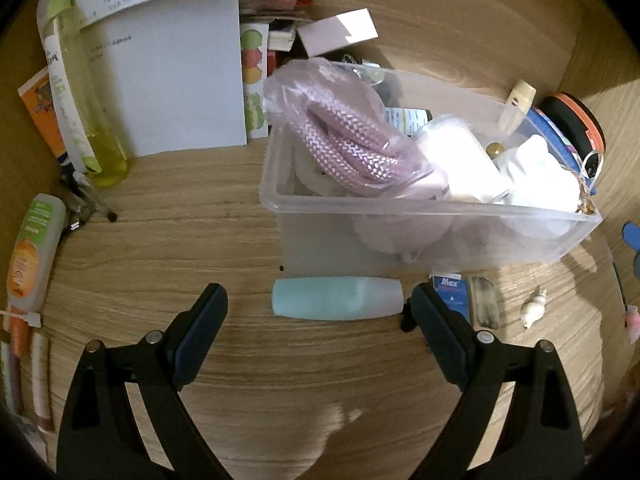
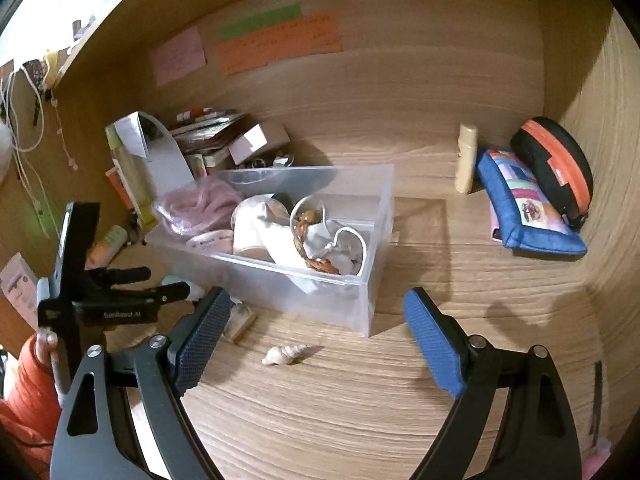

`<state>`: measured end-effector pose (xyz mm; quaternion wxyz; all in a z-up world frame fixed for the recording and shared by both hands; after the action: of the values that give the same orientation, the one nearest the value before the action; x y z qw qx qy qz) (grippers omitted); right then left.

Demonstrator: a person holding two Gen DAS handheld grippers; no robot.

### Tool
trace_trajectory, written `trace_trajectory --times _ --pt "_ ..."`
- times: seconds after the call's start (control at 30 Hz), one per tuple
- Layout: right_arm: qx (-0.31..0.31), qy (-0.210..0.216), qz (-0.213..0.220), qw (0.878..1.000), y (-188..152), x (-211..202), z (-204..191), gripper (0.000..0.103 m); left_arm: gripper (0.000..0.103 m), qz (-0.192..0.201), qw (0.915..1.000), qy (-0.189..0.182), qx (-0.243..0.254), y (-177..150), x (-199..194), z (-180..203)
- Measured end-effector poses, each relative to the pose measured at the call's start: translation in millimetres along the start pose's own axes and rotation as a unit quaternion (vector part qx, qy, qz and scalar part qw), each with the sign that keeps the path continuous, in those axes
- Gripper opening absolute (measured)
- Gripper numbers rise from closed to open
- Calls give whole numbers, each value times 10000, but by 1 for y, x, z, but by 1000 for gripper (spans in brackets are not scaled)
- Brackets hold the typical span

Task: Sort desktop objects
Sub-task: 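Open both grippers and move them toward the seashell and teal tube, then grasp the spiral seashell with the right gripper while the left grasps the teal tube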

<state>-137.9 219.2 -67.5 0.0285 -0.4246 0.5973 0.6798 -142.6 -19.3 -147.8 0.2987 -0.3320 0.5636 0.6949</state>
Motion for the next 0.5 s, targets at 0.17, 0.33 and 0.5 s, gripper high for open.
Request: trace_trajectory --times 0.17,0.33,0.5 --pt "-125 224 -539 9982 -18 23 -9 87 94 -113 9999 37 -80 -2 9 -1" --pt "-176 454 -938 9944 -32 44 -18 87 94 -94 9999 140 -17 -3 14 0" --pt "-426 491 -1252 9900 -41 62 -28 85 94 -43 9998 200 -30 -3 15 -1"
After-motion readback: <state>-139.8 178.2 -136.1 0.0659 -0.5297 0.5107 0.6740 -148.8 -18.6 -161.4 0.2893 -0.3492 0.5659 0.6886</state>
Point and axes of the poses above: each gripper's, at about its wrist camera, not at the fingertips, and x roughly the way its jaws point, z to its right, y to its top, the point moved 7 cm from there along x, roughly the way its jaws point, and after that the axes turned 5 degrees about -x, right-handed, at the moved point
